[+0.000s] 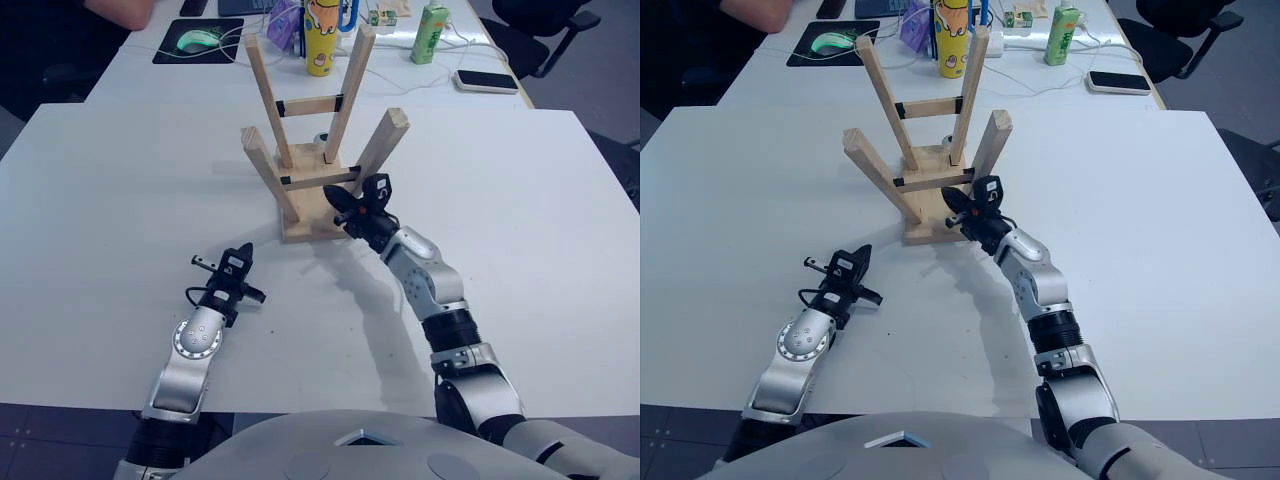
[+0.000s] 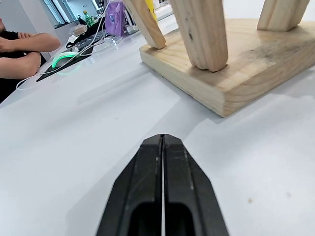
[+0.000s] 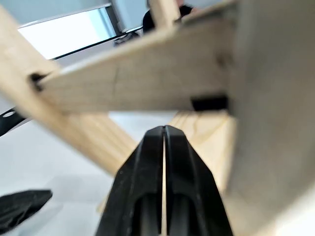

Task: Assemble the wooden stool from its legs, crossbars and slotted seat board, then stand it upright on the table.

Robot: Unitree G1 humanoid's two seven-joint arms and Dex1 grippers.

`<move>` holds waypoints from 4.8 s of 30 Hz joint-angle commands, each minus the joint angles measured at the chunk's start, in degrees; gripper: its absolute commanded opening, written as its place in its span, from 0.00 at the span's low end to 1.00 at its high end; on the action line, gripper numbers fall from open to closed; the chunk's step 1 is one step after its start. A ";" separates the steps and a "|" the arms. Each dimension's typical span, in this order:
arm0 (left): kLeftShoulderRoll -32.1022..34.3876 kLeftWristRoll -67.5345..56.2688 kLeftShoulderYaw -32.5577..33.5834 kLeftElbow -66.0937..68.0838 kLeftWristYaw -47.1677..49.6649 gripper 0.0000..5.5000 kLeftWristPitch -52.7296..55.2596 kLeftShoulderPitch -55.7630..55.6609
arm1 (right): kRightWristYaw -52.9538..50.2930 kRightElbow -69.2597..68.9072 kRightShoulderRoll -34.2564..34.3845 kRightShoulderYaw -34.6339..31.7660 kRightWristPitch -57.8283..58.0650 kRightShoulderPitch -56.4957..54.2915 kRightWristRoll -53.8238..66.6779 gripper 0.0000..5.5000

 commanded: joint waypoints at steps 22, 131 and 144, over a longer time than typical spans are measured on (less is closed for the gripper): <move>-13.97 1.97 7.90 -16.72 17.86 0.00 12.93 -13.96 | -29.08 -25.31 -4.36 -19.16 3.20 -0.68 -9.58 0.00; -3.82 2.29 -0.44 -7.67 2.00 0.00 14.10 6.03 | 11.45 -43.93 -24.79 -2.09 17.42 37.37 11.60 0.00; -1.34 3.48 -3.87 -12.79 -0.85 0.00 16.58 11.89 | 2.39 -21.71 -24.08 -12.30 -18.70 45.52 -13.70 0.00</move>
